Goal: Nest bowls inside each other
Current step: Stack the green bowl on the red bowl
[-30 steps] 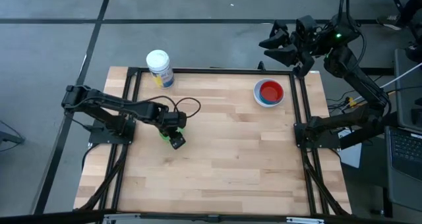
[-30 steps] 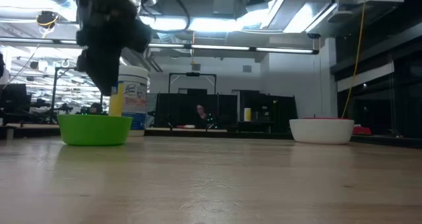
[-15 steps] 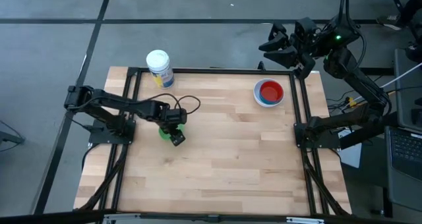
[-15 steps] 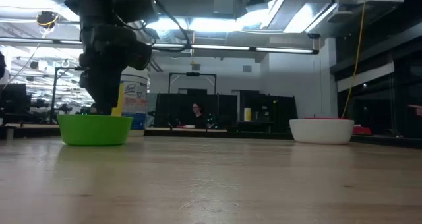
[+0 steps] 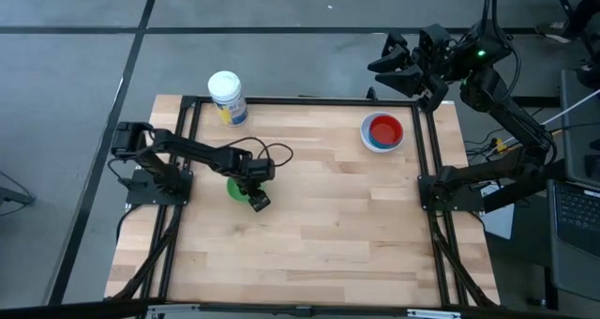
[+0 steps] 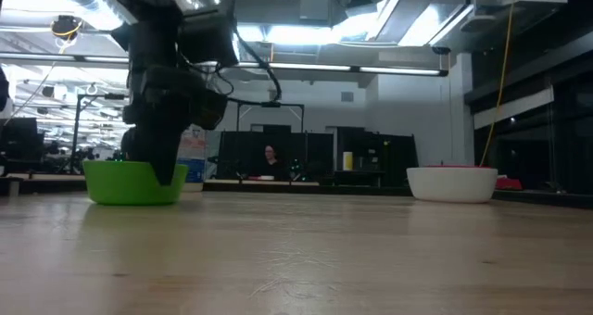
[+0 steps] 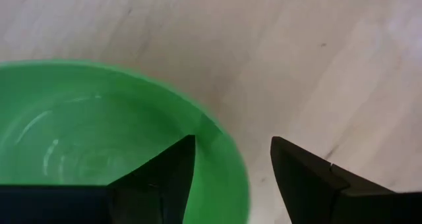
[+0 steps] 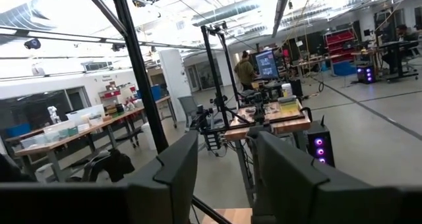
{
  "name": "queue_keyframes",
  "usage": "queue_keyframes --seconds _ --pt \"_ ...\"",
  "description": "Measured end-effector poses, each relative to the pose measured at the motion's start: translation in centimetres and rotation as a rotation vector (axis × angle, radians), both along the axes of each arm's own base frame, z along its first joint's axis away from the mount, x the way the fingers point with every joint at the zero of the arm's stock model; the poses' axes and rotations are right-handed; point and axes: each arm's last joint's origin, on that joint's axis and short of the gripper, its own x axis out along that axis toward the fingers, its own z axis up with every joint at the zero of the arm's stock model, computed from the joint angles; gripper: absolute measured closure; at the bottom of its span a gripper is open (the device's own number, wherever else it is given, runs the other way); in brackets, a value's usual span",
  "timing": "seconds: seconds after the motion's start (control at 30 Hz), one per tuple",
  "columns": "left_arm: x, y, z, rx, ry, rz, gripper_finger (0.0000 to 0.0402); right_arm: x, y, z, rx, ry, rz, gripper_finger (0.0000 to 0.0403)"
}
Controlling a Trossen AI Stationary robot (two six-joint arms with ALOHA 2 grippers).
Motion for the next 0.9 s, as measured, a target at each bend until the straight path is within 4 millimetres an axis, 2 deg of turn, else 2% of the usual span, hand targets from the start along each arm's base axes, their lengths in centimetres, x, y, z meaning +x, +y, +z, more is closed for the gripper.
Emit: queue_keyframes --seconds 0.07,0.13,0.27,0.4,0.5,0.63,0.77,0.9 --pt "0.1 0.0 -0.5 0.004 0.016 -0.016 0.0216 0.0 0.0 0.0 0.0 0.0 -0.001 0.0249" --pt "0.1 0.0 -0.8 0.003 0.034 -0.021 0.0249 0.0 0.0 0.0 0.0 -0.001 -0.001 0.0256" --pt "0.2 0.0 -0.4 0.018 0.015 -0.04 0.0372 0.0 -0.1 0.0 0.005 -0.007 -0.029 0.0278" --pt "0.7 0.1 1.9 0.054 -0.021 -0.054 0.0395 0.0 -0.1 -0.1 -0.012 -0.004 -0.042 0.031" --pt "1.3 0.2 5.2 0.084 -0.086 -0.094 0.0398 0.1 -0.4 -0.9 -0.015 0.074 -0.06 0.0331" --pt "2.0 0.6 11.7 0.129 -0.292 -0.208 0.0398 0.4 -1.4 -3.9 -0.014 0.312 -0.108 0.0337" --pt "2.0 1.3 19.4 -0.002 -0.686 -0.397 0.0399 2.4 -2.3 -7.6 -0.009 0.538 0.021 0.0324" --pt "0.9 2.7 27.0 -0.103 -1.064 -0.463 0.0399 5.0 -2.5 -8.9 -0.019 0.501 0.247 0.0307"
